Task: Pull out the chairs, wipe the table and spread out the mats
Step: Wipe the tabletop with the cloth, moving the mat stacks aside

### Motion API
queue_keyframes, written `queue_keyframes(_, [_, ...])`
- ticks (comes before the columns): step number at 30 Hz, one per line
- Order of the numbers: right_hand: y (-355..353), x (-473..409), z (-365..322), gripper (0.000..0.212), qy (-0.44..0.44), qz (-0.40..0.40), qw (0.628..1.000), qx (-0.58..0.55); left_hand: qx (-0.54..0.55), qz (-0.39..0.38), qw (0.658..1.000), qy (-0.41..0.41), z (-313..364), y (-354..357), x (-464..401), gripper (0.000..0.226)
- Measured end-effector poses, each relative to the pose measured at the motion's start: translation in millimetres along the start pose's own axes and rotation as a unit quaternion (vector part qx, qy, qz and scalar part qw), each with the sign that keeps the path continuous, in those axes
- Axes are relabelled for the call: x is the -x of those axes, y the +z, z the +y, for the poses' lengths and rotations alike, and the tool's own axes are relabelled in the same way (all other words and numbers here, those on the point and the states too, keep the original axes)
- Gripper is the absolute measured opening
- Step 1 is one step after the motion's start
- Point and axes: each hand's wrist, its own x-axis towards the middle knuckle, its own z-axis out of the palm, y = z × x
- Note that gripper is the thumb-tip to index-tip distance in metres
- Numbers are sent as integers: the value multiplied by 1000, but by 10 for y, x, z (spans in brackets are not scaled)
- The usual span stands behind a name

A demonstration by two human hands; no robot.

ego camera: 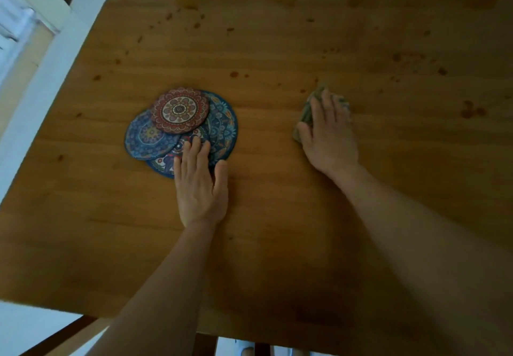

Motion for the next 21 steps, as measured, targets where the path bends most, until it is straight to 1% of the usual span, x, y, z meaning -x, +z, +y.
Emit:
queue_keyframes(4, [85,-82,-513,68,-140,-27,990,-4,37,9,999,-5,6,-9,-4,72])
queue_keyframes(7, [162,175,-640,67,-259,-68,963,-12,76,15,997,-13,18,-29,10,73])
queue_keyframes(9, [181,506,-586,62,-331,-96,938,-26,116,13,992,-48,37,-46,35,74])
queue_keyframes(11, [194,905,-433,55,-407,-122,904,-46,143,6,987,-77,34,-69,48,75])
queue_keyframes(13, [177,1234,-184,49,-456,-153,875,-61,148,-1,985,-86,31,-95,62,74])
queue_keyframes(14, [167,1297,-36,47,-469,-158,867,-64,148,-2,985,-87,21,-95,51,72])
queue_keyframes(15, [145,1314,114,47,-471,-157,866,-63,149,-3,985,-87,27,-100,46,69])
queue_keyframes(16, [108,1292,244,47,-460,-148,873,-58,150,-1,985,-84,42,-109,46,66])
queue_keyframes(17, [80,1231,339,48,-434,-135,889,-56,151,1,985,-80,54,-121,52,63])
queue_keyframes(19, [14,1040,404,49,-353,-96,928,-67,150,6,986,-70,88,-137,72,59])
queue_keyframes(21, [-4,848,260,50,-262,-74,960,-66,151,9,987,-60,93,-136,88,57])
